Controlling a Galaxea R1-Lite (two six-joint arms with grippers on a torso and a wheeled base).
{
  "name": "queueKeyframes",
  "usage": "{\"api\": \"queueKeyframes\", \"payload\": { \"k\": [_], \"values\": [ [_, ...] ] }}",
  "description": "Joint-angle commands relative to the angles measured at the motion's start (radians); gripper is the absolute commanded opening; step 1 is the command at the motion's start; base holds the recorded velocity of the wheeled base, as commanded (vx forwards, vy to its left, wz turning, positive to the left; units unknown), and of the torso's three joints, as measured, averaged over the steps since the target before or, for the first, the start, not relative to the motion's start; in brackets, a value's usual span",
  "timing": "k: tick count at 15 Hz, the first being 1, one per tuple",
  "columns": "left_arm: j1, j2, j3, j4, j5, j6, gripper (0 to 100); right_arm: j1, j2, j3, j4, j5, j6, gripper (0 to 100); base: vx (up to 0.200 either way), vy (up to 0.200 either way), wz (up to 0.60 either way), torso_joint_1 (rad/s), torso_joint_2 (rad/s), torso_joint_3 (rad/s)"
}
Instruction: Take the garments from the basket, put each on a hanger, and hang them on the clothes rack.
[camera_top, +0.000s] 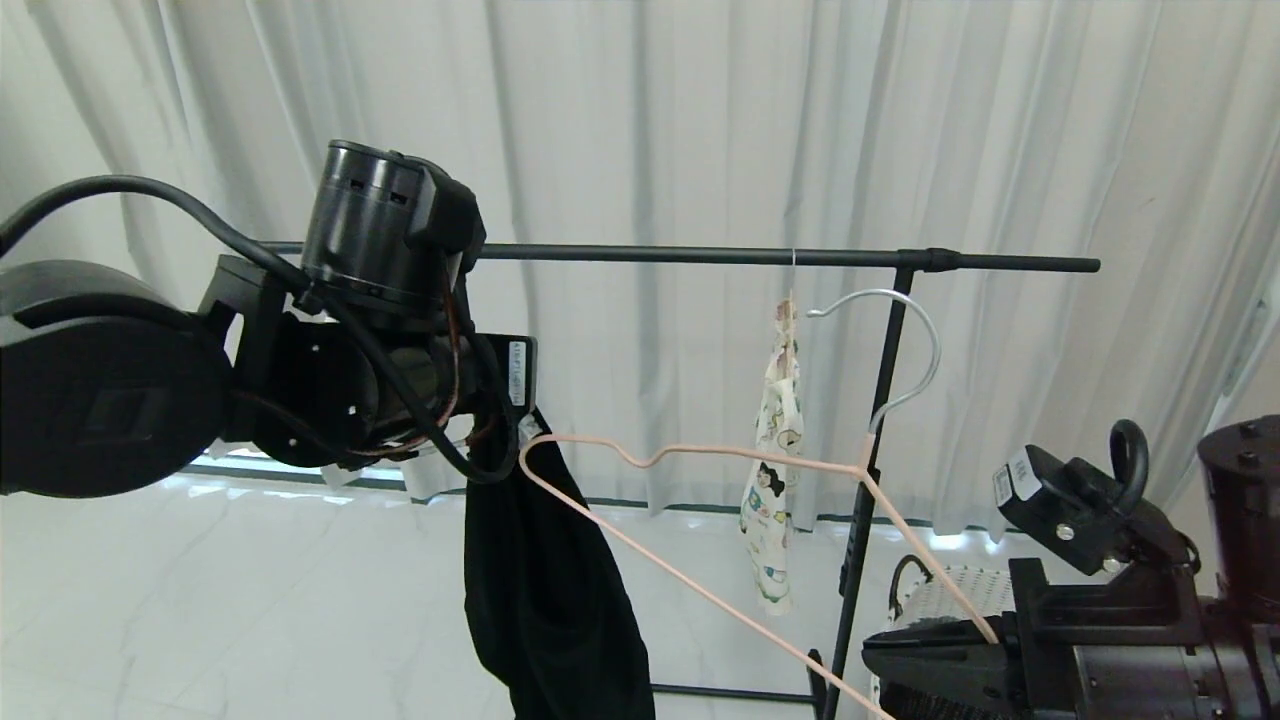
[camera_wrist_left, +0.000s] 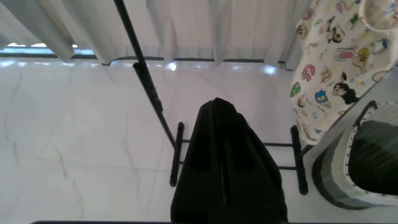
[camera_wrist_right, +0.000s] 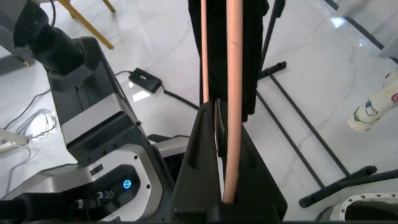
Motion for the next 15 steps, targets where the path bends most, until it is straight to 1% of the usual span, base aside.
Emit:
{"api": "queueKeyframes", "payload": {
  "k": [1,3,5,9,15],
  "values": [
    [-0.025,0.014,-0.009,0.000,0.000,-0.017,0,-0.007,0.035,-0.021,-0.006,-0.003,0.007,0,0.000,0.000,0.00,0.000,0.00,0.000],
    [-0.036,0.013,-0.014,0.000,0.002,-0.028,0,-0.015,0.075,-0.048,-0.068,-0.011,0.044,0,0.000,0.000,0.00,0.000,0.00,0.000],
    [-0.037,0.010,-0.015,0.000,0.005,-0.029,0,-0.026,0.103,-0.055,-0.109,-0.015,0.054,0,0.000,0.000,0.00,0.000,0.00,0.000],
    [-0.040,0.008,-0.017,0.000,0.005,-0.029,0,-0.026,0.103,-0.061,-0.114,-0.017,0.054,0,0.000,0.000,0.00,0.000,0.00,0.000],
    [-0.040,0.008,-0.037,0.000,0.007,-0.029,0,0.017,0.107,-0.054,-0.109,-0.018,0.054,0,0.000,0.000,0.00,0.000,0.00,0.000]
  ]
}}
